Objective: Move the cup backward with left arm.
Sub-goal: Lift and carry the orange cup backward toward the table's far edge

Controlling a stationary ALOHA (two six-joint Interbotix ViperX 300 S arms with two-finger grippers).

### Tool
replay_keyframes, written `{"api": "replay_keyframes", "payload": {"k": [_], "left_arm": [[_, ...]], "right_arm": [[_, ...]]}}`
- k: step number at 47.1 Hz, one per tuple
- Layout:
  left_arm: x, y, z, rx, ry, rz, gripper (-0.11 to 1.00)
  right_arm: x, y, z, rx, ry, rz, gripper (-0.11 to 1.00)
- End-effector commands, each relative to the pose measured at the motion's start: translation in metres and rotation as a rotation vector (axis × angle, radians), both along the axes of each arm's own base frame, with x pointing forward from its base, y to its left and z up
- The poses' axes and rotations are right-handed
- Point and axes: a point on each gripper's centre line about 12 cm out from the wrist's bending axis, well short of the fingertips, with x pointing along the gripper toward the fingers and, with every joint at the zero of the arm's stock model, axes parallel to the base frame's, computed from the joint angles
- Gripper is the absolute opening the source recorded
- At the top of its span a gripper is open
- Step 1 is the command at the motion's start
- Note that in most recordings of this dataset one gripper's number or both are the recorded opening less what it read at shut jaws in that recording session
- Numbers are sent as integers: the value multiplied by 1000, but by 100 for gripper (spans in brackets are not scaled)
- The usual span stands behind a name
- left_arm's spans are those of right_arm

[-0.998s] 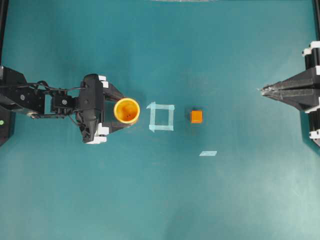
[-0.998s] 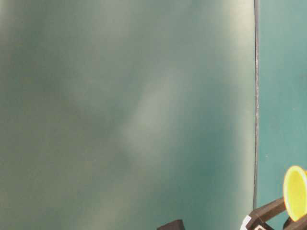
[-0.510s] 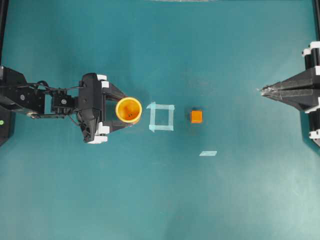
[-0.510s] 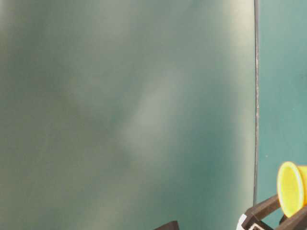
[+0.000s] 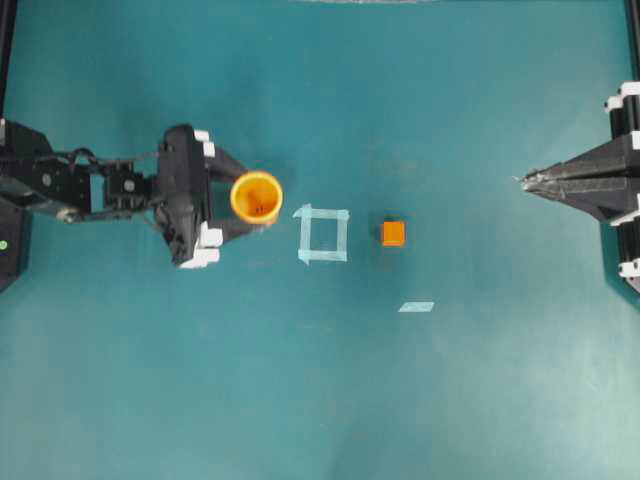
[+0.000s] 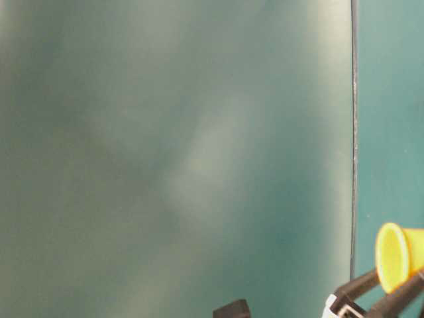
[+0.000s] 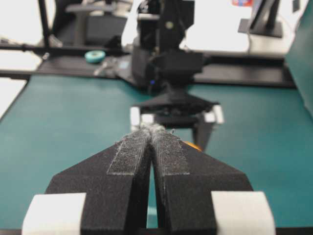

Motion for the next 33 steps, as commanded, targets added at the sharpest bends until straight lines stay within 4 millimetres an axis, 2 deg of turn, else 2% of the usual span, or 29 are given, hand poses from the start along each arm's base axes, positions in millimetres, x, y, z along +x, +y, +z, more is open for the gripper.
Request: {"api": "replay_keyframes", "payload": {"k": [1,33], "left_arm": [[8,10,16,10,-58,26,65],[8,101,26,24,-59,272,65]], "right_arm": [[2,0,14,0,-35,0,0],[2,0,15,-1,-37,0,0]]}}
